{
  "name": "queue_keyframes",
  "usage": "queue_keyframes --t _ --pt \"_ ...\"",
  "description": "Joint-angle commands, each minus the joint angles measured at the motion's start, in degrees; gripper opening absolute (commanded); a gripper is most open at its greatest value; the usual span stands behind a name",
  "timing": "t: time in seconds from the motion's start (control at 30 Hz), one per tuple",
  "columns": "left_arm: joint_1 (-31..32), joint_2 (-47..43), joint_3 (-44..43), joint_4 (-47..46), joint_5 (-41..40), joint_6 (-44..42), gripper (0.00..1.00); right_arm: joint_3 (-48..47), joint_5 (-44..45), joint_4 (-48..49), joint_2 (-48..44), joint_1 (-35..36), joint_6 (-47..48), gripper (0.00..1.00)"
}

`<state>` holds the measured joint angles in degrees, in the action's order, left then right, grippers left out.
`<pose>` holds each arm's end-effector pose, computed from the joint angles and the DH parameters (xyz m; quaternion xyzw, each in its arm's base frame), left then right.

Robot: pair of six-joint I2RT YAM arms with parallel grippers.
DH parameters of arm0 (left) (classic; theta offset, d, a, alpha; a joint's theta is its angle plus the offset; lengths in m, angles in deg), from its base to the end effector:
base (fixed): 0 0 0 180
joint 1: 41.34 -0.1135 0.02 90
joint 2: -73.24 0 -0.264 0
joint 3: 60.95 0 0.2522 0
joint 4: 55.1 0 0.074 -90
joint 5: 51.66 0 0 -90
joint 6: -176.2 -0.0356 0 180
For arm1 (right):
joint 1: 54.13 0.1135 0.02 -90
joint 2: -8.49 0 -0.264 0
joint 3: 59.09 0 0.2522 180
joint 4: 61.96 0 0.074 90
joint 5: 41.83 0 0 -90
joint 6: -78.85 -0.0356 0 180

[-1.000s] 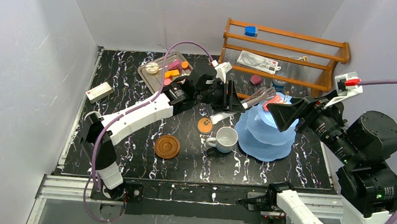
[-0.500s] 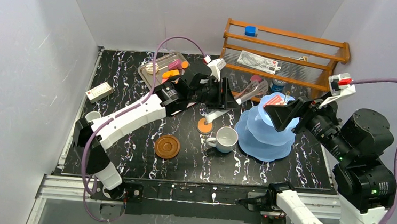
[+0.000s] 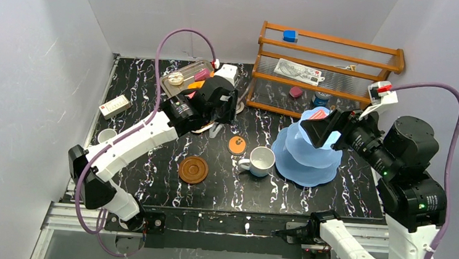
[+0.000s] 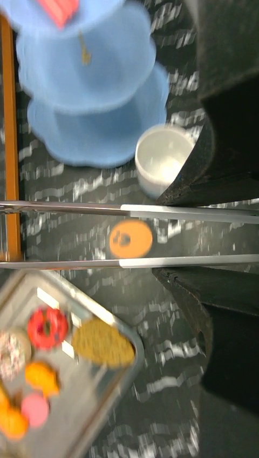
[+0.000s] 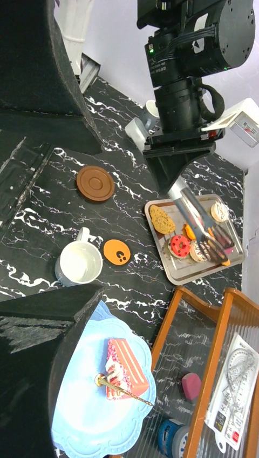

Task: Serve the afternoon tea
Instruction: Pick up the desert from the tray.

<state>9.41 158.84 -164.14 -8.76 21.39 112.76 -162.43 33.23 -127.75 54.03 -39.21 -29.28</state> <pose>0.2199 -0.2528 0.4010 0.1049 0.8480 -0.2157 0.4727 0.0719 0.0286 0.5003 -0.0643 0.7503 0.2791 0.5958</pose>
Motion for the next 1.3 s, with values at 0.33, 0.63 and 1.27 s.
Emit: queue_keyframes --t 0.33,0.63,1.27 --pt "-15.2 -2.0 4.0 6.2 -7.1 -9.1 0.39 3.3 0.3 5.4 -1.3 0.0 0.8 0.99" --pt "-19.3 -2.8 11.0 6.4 4.3 -8.8 0.40 5.0 -1.9 6.7 -3.1 0.0 0.9 0.99" --pt "-21.0 2.6 10.2 7.7 9.5 -13.5 0.44 5.7 -5.9 9.2 -4.4 0.0 0.8 0.99"
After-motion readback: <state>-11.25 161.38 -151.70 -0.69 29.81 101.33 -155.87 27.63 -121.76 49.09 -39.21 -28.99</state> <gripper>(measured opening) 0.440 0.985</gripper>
